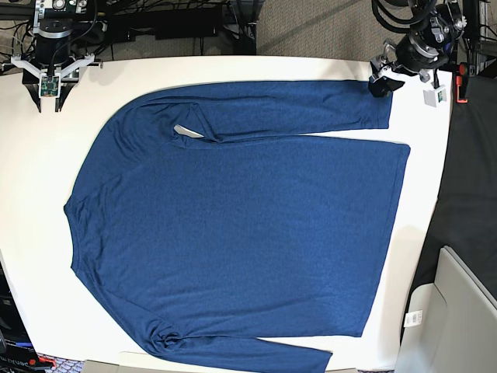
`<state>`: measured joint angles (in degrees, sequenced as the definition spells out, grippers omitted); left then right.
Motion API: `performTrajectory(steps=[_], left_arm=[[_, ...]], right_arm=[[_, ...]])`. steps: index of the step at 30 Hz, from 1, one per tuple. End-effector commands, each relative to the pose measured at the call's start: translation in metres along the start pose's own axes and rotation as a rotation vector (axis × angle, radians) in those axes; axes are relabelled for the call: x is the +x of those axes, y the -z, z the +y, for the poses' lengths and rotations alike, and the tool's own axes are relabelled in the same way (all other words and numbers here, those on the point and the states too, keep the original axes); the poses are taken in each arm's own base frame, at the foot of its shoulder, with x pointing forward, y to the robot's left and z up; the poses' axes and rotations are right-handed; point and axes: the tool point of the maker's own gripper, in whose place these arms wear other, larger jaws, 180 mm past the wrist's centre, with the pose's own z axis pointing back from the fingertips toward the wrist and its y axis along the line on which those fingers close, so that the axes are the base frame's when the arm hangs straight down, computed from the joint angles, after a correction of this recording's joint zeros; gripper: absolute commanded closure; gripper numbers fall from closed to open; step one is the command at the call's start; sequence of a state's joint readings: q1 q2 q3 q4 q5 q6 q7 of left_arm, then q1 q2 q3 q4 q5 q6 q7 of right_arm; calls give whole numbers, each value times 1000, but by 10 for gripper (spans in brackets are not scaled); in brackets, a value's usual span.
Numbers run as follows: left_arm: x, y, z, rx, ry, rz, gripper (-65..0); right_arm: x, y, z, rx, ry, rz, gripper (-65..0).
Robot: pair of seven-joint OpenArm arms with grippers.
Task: Fold the T-shirt properly
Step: 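Move the left gripper down to the sleeve cuff at the shoulder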
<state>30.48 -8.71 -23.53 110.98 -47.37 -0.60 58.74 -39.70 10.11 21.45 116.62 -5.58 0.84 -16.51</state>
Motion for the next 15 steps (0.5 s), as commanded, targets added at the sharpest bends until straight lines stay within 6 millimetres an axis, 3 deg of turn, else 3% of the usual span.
performTrajectory(steps=[1,11,15], left_arm=[[2,-2,-2,-12,0,-6,-310],[-12,16,14,7,-68,51,-310],[-10,20,8,-29,-101,48,-310]], right_arm=[[9,-2,-5,-14,-10,-37,-204],[9,-2,-4,-16,-1,-36,-204],[9,-2,-4,-16,0,-35,-204]])
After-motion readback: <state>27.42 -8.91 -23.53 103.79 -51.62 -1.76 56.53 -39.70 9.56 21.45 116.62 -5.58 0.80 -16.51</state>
